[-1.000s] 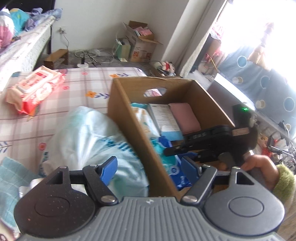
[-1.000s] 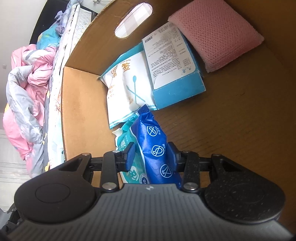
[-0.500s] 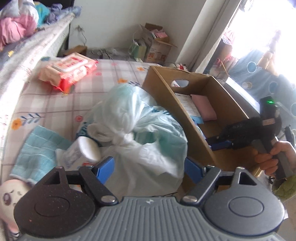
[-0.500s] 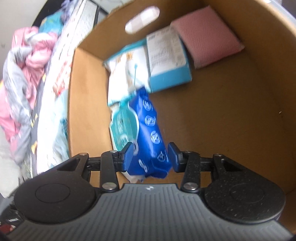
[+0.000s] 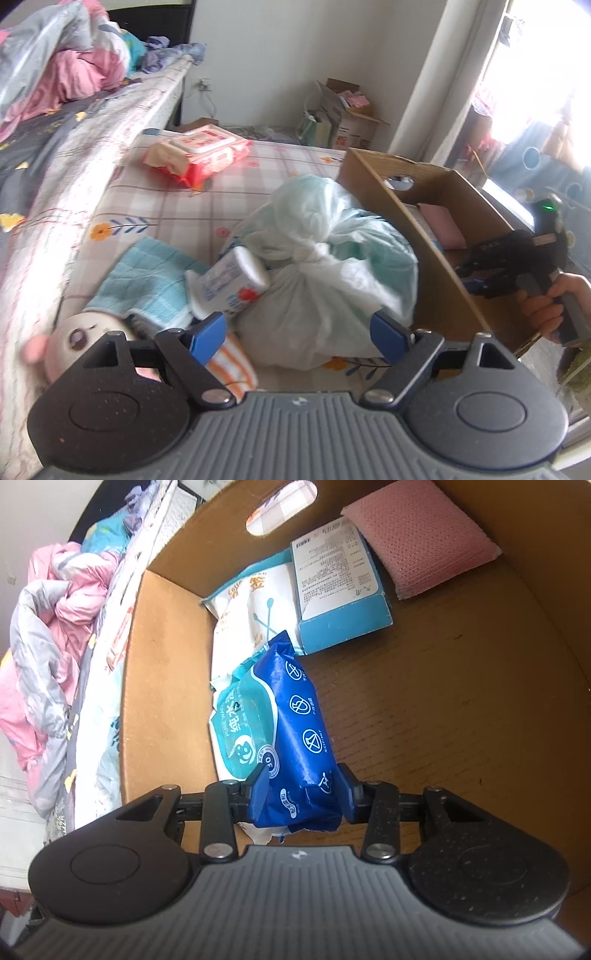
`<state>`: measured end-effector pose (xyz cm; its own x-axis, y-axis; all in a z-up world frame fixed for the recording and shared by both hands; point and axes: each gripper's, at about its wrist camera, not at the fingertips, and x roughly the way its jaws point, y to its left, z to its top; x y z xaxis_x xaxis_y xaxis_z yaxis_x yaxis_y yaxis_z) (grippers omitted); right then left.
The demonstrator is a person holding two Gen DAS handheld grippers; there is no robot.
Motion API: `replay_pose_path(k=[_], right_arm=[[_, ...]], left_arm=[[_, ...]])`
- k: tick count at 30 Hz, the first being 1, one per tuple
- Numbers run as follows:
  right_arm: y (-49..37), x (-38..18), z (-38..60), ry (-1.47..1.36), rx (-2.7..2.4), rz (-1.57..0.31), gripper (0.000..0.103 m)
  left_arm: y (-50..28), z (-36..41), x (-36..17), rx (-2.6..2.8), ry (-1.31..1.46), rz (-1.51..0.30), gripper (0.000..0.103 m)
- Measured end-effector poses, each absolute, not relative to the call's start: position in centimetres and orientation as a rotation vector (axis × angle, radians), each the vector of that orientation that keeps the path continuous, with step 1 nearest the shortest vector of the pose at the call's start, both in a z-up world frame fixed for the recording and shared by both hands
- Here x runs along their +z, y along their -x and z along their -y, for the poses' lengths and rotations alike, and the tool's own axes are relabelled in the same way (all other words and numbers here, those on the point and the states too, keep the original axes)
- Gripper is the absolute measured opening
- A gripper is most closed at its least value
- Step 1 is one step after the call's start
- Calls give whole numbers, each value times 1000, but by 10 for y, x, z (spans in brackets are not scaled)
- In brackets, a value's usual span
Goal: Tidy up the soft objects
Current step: 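Lower the wet wipes pack into the box and open the right tool, then reach the right tool to the pink plush toy and grasp its head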
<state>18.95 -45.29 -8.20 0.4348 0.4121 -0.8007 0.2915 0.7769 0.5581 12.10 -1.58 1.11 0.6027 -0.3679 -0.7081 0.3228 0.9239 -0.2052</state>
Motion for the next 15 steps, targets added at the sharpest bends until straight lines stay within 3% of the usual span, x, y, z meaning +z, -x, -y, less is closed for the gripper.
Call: replay_pose_path(k=[4, 15], right_arm=[[-175, -59, 454, -640, 37, -1082, 48], [-126, 11, 415, -598, 180, -868, 50]], left_arm=[[-110, 0, 14, -358, 43, -801, 86], [-76, -30, 12, -301, 32, -786, 87]])
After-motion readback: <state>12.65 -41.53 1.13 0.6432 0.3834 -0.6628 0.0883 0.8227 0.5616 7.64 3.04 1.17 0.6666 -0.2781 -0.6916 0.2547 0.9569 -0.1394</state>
